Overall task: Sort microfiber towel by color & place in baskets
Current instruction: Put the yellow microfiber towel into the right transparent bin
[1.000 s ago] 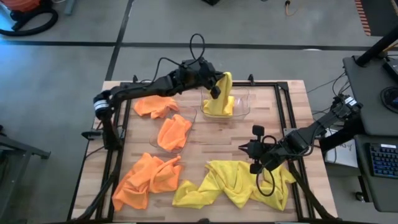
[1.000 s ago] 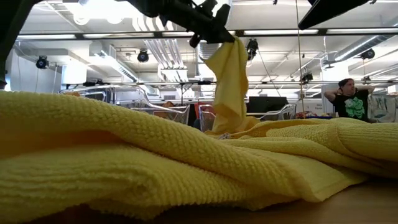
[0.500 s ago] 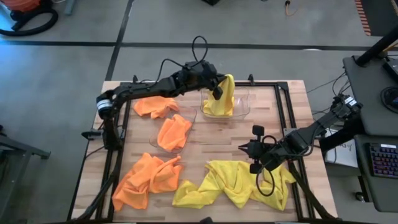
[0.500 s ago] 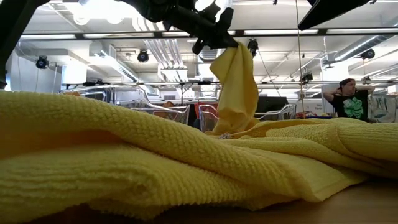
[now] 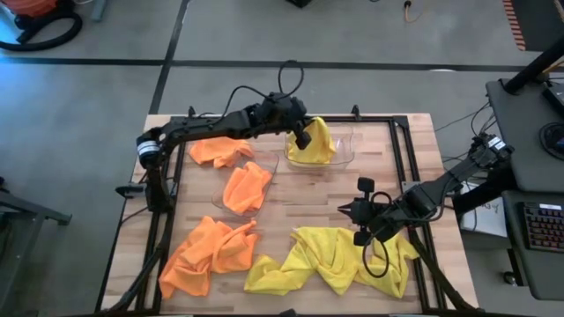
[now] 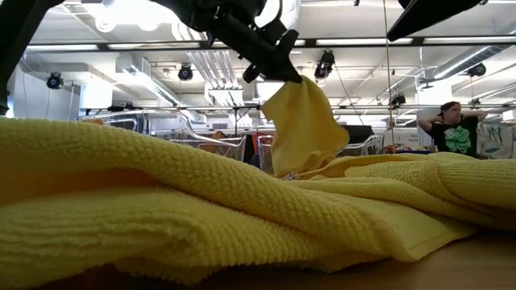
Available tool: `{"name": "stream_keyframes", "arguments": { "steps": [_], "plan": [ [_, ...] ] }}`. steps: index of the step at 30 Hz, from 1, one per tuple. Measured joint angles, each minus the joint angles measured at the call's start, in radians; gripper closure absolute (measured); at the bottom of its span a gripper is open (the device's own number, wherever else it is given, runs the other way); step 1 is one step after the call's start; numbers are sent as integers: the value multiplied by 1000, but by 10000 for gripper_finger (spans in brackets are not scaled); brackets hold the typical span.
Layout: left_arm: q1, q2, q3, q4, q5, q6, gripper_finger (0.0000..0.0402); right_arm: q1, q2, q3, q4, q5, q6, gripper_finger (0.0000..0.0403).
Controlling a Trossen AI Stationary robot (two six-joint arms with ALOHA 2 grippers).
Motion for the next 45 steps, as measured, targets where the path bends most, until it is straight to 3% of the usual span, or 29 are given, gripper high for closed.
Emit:
{"name": "stream_keyframes", "arguments": {
  "steps": [14, 18, 21, 24, 37, 45],
  "plan": [
    [-5, -1, -2, -252, 43, 58, 402, 0, 0, 0, 10, 2, -2, 390],
    [-10, -1, -4, -281, 55, 60, 402, 0, 0, 0, 28, 94, -10, 390],
    [-19, -1, -4, -245, 126, 59, 402, -9, 0, 0, 35, 184, -10, 390],
    [-32, -1, -4, -193, 181, 57, 402, -29, 0, 0, 36, 208, -10, 390],
    [-38, 66, -4, 148, 182, -37, 402, -84, 0, 0, 37, 208, -10, 390],
    [-37, 141, -4, 207, 181, -100, 402, -84, 0, -3, 36, 207, -10, 390]
  ]
}}
